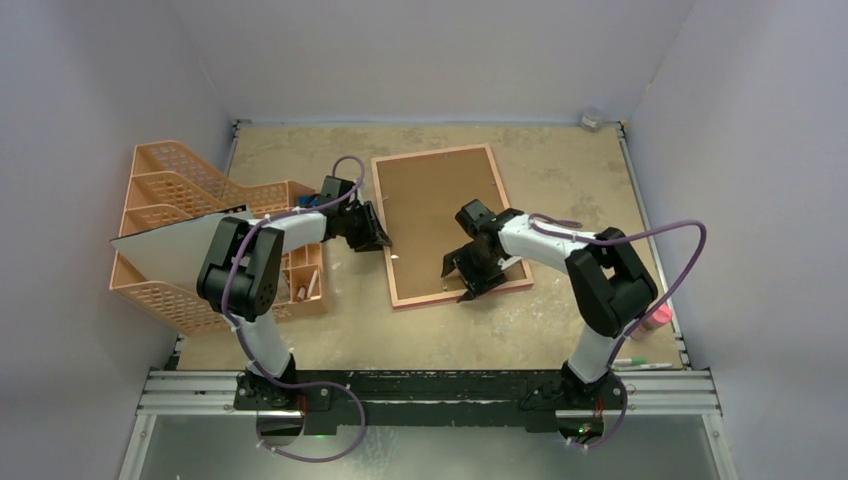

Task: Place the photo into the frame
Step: Install the photo frame at the center of the board.

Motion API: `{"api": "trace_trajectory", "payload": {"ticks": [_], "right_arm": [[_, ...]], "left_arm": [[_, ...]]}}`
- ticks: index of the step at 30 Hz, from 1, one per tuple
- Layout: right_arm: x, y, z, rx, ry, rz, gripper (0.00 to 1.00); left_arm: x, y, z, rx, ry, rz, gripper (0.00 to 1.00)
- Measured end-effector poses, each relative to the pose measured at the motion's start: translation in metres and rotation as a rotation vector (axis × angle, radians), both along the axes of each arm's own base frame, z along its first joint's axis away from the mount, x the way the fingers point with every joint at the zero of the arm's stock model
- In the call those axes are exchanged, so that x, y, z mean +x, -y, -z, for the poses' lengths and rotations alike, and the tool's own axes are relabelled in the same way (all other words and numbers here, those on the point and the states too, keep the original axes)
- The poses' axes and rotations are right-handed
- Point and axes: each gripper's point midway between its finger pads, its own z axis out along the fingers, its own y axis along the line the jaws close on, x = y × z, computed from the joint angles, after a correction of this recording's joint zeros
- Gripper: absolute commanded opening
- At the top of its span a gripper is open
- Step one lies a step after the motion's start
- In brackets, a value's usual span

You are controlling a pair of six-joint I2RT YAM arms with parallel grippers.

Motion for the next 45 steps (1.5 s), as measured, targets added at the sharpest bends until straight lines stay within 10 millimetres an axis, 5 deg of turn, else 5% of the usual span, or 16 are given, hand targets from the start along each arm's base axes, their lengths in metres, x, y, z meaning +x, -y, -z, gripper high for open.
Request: {"api": "trace_trajectory", "payload": {"ticks": [8, 14, 20, 24, 37, 45], "right_arm": [[0.044, 0.028, -0.057, -0.066, 0.275, -0.044, 0.85], [0.093, 0.100, -0.089, -0.217, 0.505, -0.110, 0.87], [0.129, 0.198, -0.069, -0.452, 0.488, -0.165, 0.75], [0.127, 0.234, -0.039, -0.539, 0.387, -0.255, 0.66], [0.096, 0.225, 0.010, -0.480, 0.338, -0.483, 0.56], [0.084, 0.193, 0.007, -0.364, 0.435, -0.571, 0.55]], "left_arm": [[0.001, -0.001, -0.001, 0.010, 0.004, 0.007, 0.44], [0.004, 0.001, -0.007, -0.001, 0.021, 0.004, 0.63], [0.011, -0.003, -0.016, 0.014, 0.055, -0.032, 0.74], [0.017, -0.006, -0.018, 0.024, 0.071, -0.067, 0.75], [0.047, -0.011, -0.015, 0.088, 0.107, -0.106, 0.75], [0.073, -0.001, -0.013, 0.081, 0.131, -0.081, 0.67]]}}
